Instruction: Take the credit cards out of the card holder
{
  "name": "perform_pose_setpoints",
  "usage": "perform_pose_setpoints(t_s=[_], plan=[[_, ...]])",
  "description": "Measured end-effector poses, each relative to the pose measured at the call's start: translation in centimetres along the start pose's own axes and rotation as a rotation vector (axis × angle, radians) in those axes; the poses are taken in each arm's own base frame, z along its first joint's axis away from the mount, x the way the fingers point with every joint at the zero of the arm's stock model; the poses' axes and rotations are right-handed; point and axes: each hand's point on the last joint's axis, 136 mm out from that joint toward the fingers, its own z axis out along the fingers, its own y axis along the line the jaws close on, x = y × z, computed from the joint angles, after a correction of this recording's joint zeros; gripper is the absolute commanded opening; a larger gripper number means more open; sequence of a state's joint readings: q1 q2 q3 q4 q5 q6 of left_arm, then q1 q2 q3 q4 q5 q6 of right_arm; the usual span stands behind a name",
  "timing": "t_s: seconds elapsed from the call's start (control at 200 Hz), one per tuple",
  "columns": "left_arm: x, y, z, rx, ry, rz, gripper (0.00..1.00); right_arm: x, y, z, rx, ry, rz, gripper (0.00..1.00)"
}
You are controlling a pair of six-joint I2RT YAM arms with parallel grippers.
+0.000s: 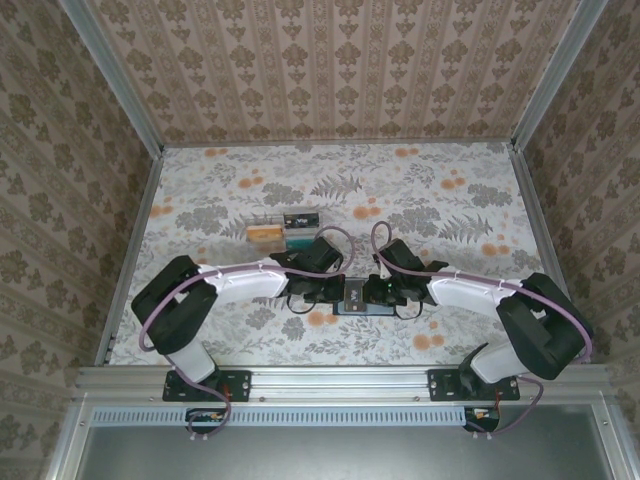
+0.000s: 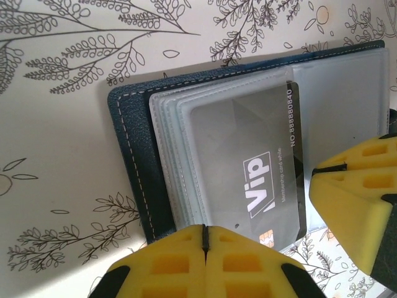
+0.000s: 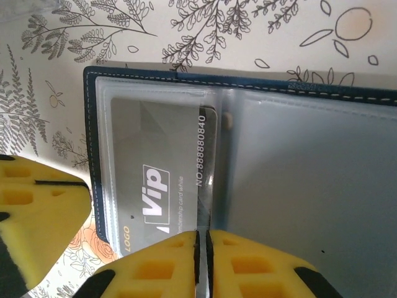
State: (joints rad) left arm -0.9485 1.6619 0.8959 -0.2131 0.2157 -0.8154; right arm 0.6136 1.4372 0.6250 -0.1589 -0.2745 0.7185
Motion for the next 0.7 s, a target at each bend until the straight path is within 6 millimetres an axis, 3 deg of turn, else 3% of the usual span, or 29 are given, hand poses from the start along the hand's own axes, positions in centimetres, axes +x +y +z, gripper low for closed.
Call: perform_pose_setpoints(t_s=[0.43, 0.565, 0.63, 0.7], plan=[[0.6, 0.4, 0.9, -0.017, 0.023, -0.003, 0.0, 0.4, -0.2, 0.9, -0.006, 0.031, 0.008, 0.19], [0.6, 0.4, 0.9, -0.018, 0.023, -0.004, 0.0, 0.4, 0.0, 1.0, -0.016, 0.034, 0.011, 0.1], [0.6, 0.5, 0.9, -0.019, 0.023, -0.004, 0.0, 0.3, 0.0, 1.0, -0.02, 0.033, 0.014, 0.0], [0.6, 0.5, 0.9, -0.021, 0.023, -0.005, 0.0, 0.2, 0.0, 1.0, -0.021, 0.033, 0.023, 0.0]])
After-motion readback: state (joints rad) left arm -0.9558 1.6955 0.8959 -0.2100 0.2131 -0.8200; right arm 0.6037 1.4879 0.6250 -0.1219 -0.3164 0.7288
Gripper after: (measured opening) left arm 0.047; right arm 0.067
